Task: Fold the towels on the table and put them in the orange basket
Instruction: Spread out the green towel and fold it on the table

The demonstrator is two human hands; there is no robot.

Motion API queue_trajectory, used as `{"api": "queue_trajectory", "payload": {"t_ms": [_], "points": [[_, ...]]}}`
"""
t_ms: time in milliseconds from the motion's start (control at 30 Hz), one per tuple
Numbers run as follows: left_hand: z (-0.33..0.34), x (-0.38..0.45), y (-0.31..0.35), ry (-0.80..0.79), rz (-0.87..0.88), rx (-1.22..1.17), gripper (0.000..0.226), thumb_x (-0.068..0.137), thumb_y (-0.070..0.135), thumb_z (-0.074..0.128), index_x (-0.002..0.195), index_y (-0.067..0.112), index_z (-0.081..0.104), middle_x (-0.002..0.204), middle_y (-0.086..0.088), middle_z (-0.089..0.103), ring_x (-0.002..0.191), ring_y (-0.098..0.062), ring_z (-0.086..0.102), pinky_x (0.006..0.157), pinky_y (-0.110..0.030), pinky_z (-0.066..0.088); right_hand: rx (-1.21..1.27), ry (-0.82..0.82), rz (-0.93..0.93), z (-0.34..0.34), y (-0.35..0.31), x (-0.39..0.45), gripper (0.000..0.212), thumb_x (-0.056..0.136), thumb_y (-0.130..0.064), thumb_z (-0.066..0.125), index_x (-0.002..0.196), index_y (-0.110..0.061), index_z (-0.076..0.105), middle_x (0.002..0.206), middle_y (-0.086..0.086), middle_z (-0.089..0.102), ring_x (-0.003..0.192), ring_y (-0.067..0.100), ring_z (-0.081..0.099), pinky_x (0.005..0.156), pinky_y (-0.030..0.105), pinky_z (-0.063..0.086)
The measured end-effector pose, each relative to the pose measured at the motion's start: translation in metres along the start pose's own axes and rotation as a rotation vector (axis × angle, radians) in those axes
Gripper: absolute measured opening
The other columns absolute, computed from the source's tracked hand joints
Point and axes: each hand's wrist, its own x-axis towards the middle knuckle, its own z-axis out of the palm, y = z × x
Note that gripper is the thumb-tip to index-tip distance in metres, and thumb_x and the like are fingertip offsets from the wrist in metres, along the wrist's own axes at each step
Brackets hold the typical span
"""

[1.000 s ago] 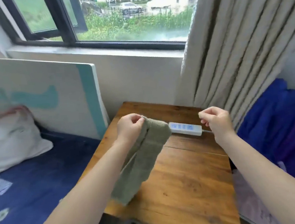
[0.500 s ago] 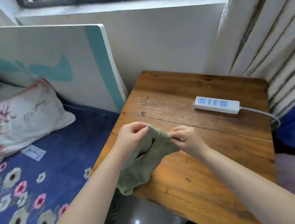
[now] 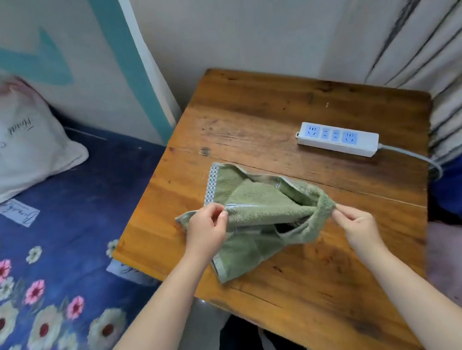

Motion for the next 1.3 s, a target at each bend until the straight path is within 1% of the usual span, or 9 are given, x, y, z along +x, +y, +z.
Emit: {"api": "queue_trajectory", "payload": {"t_ms": [200, 367, 467, 533, 633, 800, 1000, 1167, 1300], "points": [[0.062, -0.022, -0.048, -0.480, -0.173, 0.363, 0.014, 0.089, 0.025, 0.051, 0.077, 0.017, 0.052, 0.092, -0.007, 0.066, 0.090, -0.026, 0.059, 0.070, -0.030, 0.043, -0.276, 0.117, 0.220, 0.010, 0.048, -0.016, 0.027, 0.089, 0.002, 0.045, 0.110, -0.001, 0.062, 0.117, 0.016, 0.062, 0.110, 0.031, 0.055, 0.093, 0.038, 0.043], [0.069, -0.008, -0.054, -0.252, -0.290, 0.017, 0.019, 0.089, 0.036, 0.053, 0.094, 0.018, 0.060, 0.063, 0.014, 0.048, 0.072, -0.015, 0.052, 0.063, -0.024, 0.033, -0.589, 0.180, -0.186, 0.022, 0.030, -0.027, 0.027, 0.074, -0.007, 0.072, 0.100, 0.000, 0.067, 0.099, 0.019, 0.064, 0.097, 0.036, 0.056, 0.090, 0.033, 0.036], [0.073, 0.005, -0.051, -0.265, -0.263, -0.078, 0.036, 0.086, 0.025, 0.061, 0.119, 0.011, 0.055, 0.061, 0.012, 0.046, 0.065, -0.010, 0.048, 0.061, -0.023, 0.034, -0.842, 0.017, -0.081, 0.032, 0.028, -0.023, 0.038, 0.075, -0.019, 0.072, 0.109, -0.005, 0.061, 0.104, 0.014, 0.061, 0.101, 0.034, 0.053, 0.088, 0.038, 0.039], [0.078, 0.009, -0.050, -0.309, -0.232, -0.069, 0.022, 0.083, 0.017, 0.064, 0.104, 0.016, 0.056, 0.058, 0.009, 0.042, 0.065, -0.014, 0.045, 0.062, -0.022, 0.033, -0.910, -0.016, 0.028, 0.034, 0.028, -0.017, 0.031, 0.081, -0.017, 0.063, 0.110, -0.008, 0.058, 0.106, 0.011, 0.062, 0.103, 0.031, 0.054, 0.085, 0.036, 0.041], [0.074, 0.014, -0.048, -0.228, -0.194, -0.113, 0.030, 0.080, 0.005, 0.058, 0.062, 0.018, 0.038, 0.054, 0.005, 0.032, 0.052, -0.012, 0.030, 0.047, -0.017, 0.026, -0.638, 0.085, 0.122, 0.026, 0.031, -0.010, 0.014, 0.083, -0.006, 0.059, 0.097, -0.006, 0.059, 0.090, 0.012, 0.064, 0.081, 0.026, 0.058, 0.071, 0.030, 0.045], [0.046, 0.028, -0.052, 0.059, -0.150, -0.313, 0.029, 0.083, 0.003, 0.056, 0.066, 0.024, 0.045, 0.057, 0.006, 0.033, 0.052, -0.008, 0.031, 0.047, -0.013, 0.029, 0.418, 0.196, 0.431, 0.005, 0.031, -0.008, 0.020, 0.089, 0.004, 0.047, 0.087, -0.015, 0.052, 0.060, -0.001, 0.066, 0.047, 0.003, 0.060, 0.045, 0.016, 0.049], [0.054, 0.005, -0.054, -0.214, -0.160, -0.176, 0.029, 0.095, 0.012, 0.044, 0.066, 0.016, 0.046, 0.064, 0.003, 0.045, 0.066, -0.016, 0.040, 0.064, -0.031, 0.030, -0.522, 0.265, 0.226, 0.029, 0.045, -0.018, 0.034, 0.084, -0.017, 0.061, 0.115, -0.004, 0.053, 0.101, 0.014, 0.060, 0.097, 0.028, 0.055, 0.081, 0.031, 0.041], [0.067, -0.024, -0.060, -0.461, 0.117, 0.258, 0.039, 0.089, 0.004, 0.041, 0.126, 0.009, 0.051, 0.143, -0.009, 0.039, 0.128, -0.023, 0.040, 0.101, -0.025, 0.029, -0.922, 0.191, 0.169, 0.043, 0.045, -0.017, 0.036, 0.083, -0.031, 0.062, 0.110, -0.007, 0.059, 0.113, 0.014, 0.057, 0.111, 0.033, 0.046, 0.092, 0.039, 0.035], [0.079, -0.035, -0.056, -0.466, 0.171, 0.556, 0.045, 0.091, 0.011, 0.037, 0.135, 0.021, 0.036, 0.134, -0.007, 0.046, 0.116, -0.027, 0.050, 0.091, -0.035, 0.038, -1.030, 0.187, 0.183, 0.048, 0.040, -0.008, 0.022, 0.086, -0.017, 0.052, 0.102, -0.005, 0.062, 0.108, 0.016, 0.062, 0.107, 0.034, 0.049, 0.088, 0.038, 0.036]]}}
